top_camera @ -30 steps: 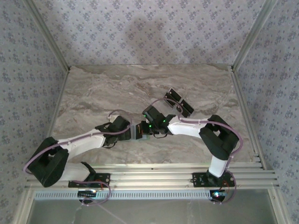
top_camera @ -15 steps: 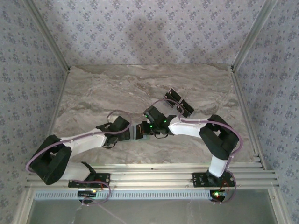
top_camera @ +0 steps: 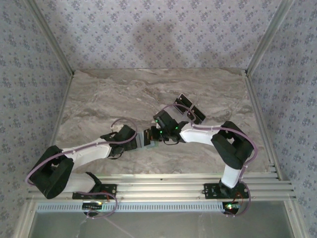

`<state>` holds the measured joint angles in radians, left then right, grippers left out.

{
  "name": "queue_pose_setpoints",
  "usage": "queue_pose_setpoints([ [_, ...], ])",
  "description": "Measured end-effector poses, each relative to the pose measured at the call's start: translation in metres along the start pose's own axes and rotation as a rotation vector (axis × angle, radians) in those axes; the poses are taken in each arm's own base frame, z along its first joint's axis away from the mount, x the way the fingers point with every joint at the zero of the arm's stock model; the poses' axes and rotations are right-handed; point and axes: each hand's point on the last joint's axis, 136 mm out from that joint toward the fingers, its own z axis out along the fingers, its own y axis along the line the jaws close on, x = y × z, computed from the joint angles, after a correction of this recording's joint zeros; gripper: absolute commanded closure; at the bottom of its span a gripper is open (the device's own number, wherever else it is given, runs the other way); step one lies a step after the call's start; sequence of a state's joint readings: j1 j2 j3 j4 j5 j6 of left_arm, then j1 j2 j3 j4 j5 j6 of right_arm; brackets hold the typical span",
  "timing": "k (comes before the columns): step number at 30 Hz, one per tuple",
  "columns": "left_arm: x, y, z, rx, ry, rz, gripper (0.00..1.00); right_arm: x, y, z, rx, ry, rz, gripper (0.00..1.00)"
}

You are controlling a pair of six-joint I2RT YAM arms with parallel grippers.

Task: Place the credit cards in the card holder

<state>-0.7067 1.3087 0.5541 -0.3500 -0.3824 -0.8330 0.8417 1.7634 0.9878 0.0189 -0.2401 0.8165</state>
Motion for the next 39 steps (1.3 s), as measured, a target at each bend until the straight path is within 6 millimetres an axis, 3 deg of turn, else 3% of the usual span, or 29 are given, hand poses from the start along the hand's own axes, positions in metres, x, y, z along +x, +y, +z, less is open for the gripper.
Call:
queue_pose_setpoints([
  [15,0.0,0.001,0.0,-0.002,0.001,-0.006,0.0,-0.014,0.016,-0.001,-0.138,-0.016,-0.011,1.0],
  [23,0.001,0.001,0.0,-0.002,0.001,-0.006,0.0,-0.007,0.009,0.01,-0.155,0.01,-0.007,1.0],
  [39,0.001,0.001,0.0,-0.004,0.003,-0.005,0.0,-0.001,-0.002,0.013,-0.192,0.01,-0.002,1.0],
])
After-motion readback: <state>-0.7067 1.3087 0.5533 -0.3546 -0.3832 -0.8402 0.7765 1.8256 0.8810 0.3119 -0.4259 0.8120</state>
